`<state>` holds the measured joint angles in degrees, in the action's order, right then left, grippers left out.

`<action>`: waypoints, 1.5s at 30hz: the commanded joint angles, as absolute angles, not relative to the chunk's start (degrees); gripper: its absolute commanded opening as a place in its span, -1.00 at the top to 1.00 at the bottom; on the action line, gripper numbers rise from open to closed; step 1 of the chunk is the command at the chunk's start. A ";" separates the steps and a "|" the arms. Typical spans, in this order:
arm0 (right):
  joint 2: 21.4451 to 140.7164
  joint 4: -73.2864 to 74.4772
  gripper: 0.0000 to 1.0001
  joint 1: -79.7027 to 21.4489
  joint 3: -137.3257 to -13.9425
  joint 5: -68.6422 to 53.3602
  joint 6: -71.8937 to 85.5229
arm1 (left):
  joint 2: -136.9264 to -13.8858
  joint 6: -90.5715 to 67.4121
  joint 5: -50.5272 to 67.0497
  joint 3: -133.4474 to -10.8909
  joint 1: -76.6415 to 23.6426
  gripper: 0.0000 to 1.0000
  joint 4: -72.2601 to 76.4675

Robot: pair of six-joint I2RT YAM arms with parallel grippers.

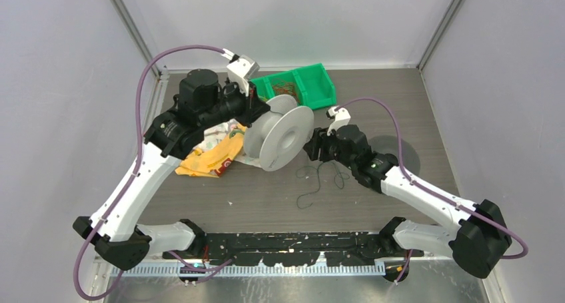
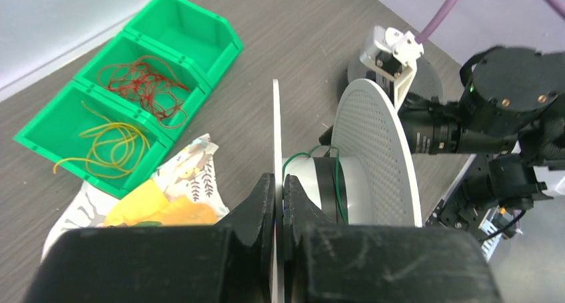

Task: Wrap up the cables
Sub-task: Wrap the cable around the cable reel.

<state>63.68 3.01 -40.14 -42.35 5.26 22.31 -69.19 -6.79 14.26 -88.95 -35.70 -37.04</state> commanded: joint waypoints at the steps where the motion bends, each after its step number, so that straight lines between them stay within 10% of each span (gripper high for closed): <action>1: 62.65 -8.58 -0.17 -40.32 -38.38 5.99 27.91 | -66.55 -8.85 11.10 -92.59 -35.53 0.99 -30.67; 42: 74.42 -31.66 -0.11 -45.34 -32.95 1.42 35.58 | -65.83 -12.83 4.81 -90.35 -35.51 0.99 -24.90; 45: 76.22 -32.13 0.15 -45.33 -33.74 1.47 35.51 | -65.74 -12.96 4.79 -90.30 -35.58 0.99 -24.90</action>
<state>74.24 -28.38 -45.06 -31.83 0.75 36.84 -67.53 -11.70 4.93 -89.45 -35.66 -31.88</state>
